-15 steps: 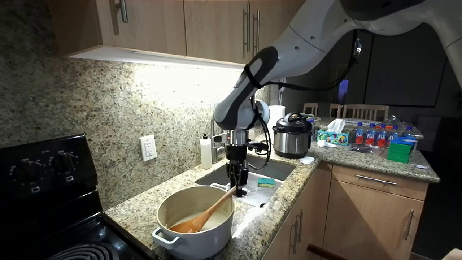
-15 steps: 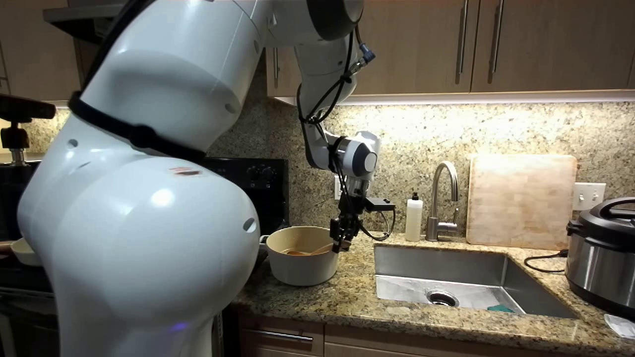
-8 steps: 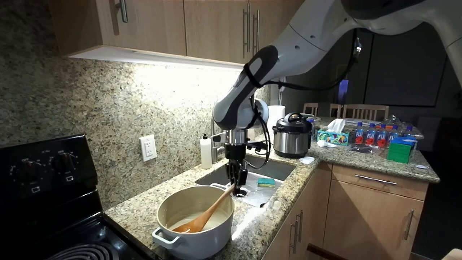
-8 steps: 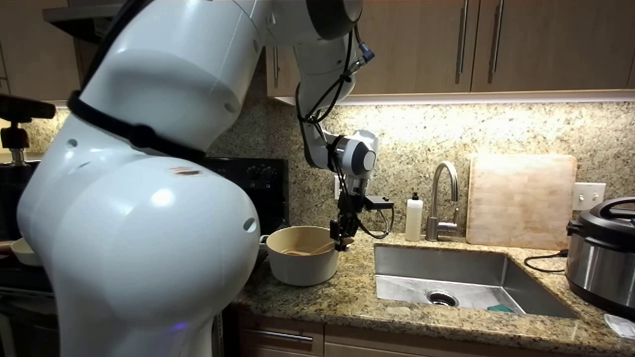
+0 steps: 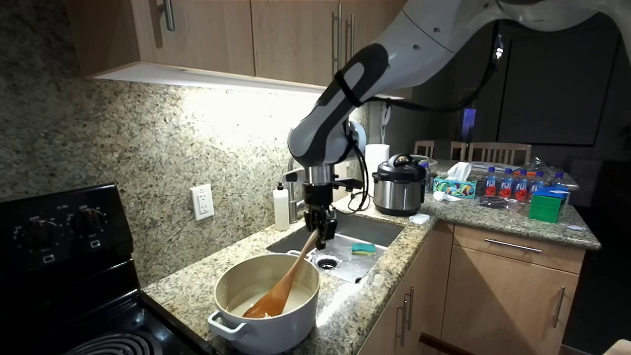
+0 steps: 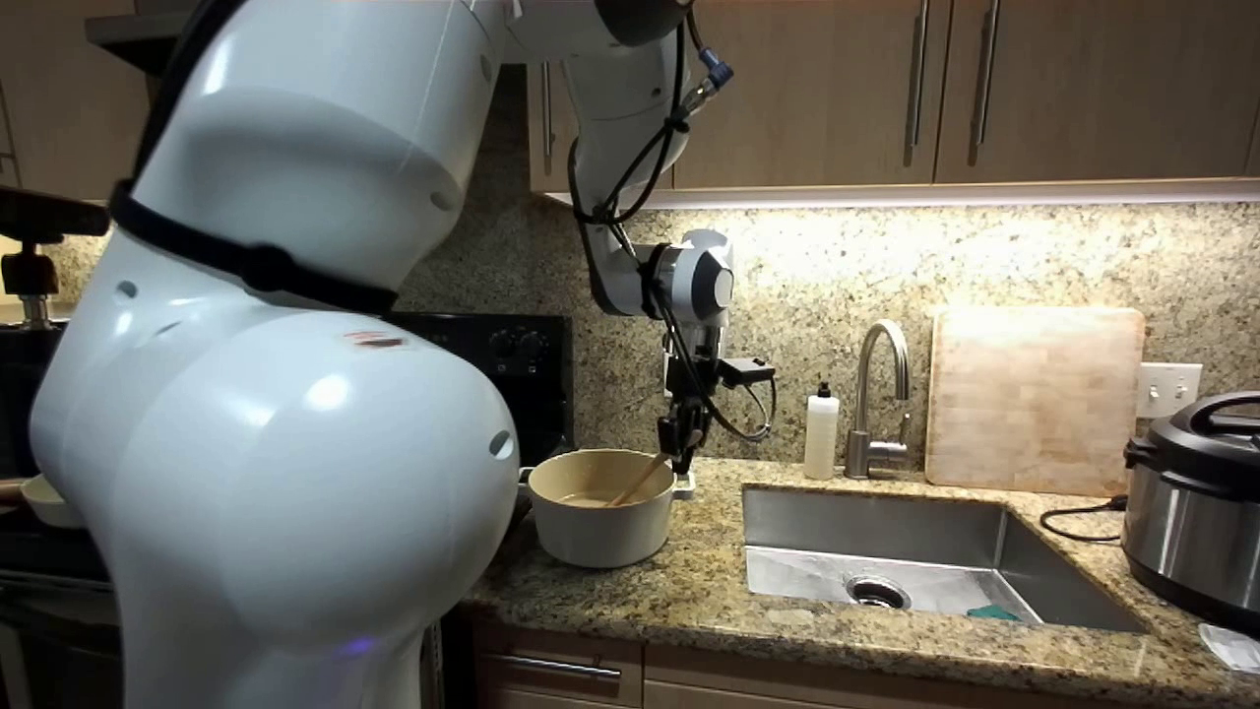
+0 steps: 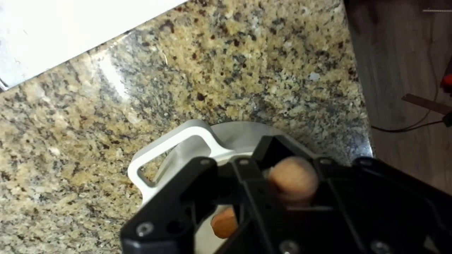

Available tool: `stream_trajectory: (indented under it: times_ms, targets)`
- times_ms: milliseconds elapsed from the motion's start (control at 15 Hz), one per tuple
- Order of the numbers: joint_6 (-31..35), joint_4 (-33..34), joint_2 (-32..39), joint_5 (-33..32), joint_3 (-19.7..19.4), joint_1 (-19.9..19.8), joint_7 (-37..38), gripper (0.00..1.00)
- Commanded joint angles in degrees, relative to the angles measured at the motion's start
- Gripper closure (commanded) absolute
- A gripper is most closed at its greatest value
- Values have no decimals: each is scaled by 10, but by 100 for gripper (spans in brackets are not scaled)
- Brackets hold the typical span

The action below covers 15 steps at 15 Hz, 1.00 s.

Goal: Pick up the cooking stick and stir in the pot

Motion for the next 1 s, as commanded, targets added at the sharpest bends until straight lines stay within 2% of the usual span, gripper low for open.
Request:
stream_trajectory:
  times_ms: [0, 133, 200, 333, 667, 733, 800, 867, 933]
  targets:
    - [-4, -13, -27, -33, 4, 9, 3, 96]
    - [-4, -10, -28, -41, 6, 14, -2, 96]
    - [-4, -10, -28, -48, 7, 16, -3, 66]
    - [-8, -6, -26, -62, 9, 21, -4, 60]
    - [-10, -5, -26, -75, 14, 25, -9, 28]
    - [-10, -5, -26, -79, 13, 26, -7, 71]
    - [-10, -5, -26, -82, 13, 26, -9, 67]
    - [-13, -5, -26, -86, 13, 26, -9, 69]
    - [-16, -4, -24, -88, 13, 25, -13, 24]
